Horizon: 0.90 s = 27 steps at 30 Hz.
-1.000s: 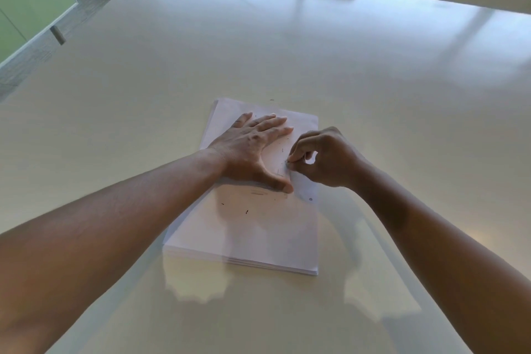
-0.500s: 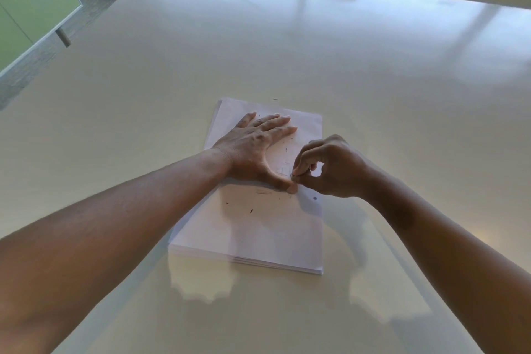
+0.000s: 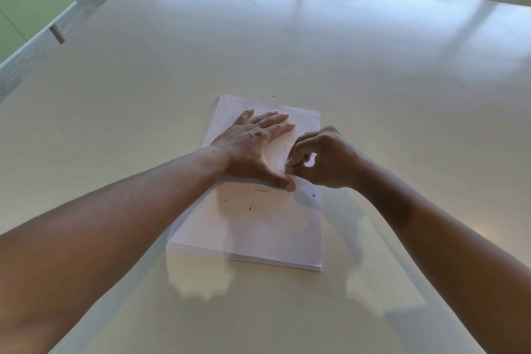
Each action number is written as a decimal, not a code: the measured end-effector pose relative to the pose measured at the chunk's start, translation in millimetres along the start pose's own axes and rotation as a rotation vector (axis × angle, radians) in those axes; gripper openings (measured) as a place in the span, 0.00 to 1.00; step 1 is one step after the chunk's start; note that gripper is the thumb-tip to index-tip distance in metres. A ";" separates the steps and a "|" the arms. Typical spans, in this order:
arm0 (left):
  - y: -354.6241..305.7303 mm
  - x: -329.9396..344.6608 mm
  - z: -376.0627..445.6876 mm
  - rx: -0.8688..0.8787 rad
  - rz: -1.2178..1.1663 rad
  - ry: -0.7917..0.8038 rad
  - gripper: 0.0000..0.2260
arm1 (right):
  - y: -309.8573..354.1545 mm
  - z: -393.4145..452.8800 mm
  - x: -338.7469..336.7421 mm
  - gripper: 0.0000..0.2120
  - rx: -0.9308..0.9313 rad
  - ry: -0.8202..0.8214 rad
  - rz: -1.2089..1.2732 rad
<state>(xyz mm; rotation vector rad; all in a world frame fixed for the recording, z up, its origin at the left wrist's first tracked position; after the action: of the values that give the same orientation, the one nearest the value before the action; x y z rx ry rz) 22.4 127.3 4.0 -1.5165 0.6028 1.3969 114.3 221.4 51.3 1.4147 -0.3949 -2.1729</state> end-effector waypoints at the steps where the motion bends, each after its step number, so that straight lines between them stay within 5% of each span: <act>1: -0.1 -0.3 0.2 0.003 0.003 0.001 0.60 | -3.7 4.1 -0.8 0.05 0.012 -0.040 -0.013; 6: 0.9 -0.3 0.2 0.014 0.020 -0.004 0.61 | -15.0 12.7 -0.9 0.04 0.081 -0.212 -0.050; 12: 1.0 -0.1 1.0 0.008 0.005 -0.017 0.61 | 4.1 3.5 7.1 0.03 -0.003 0.041 0.045; 19: -0.4 -1.8 -0.9 0.015 0.028 -0.001 0.61 | -15.3 22.2 -1.4 0.05 0.076 -0.235 -0.074; 25: 0.3 -0.4 0.6 0.013 0.013 -0.025 0.60 | 7.0 8.1 12.3 0.05 -0.030 0.063 0.049; 27: 0.4 -0.6 0.3 0.015 0.016 -0.023 0.60 | 0.0 11.2 8.9 0.05 -0.011 0.036 0.035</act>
<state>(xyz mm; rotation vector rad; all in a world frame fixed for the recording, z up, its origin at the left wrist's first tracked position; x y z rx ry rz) 21.7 127.3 4.5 -1.4851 0.6111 1.4171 101.2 216.0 49.2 1.4285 -0.3916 -2.1159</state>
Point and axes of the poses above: each hand's wrist, its own z-axis towards the middle knuckle, its own x-axis out of the palm, y = z × x, the point moved 7 cm from there along z, towards the middle knuckle, and after that the axes turned 13 degrees about -y, right-handed, at the moved point
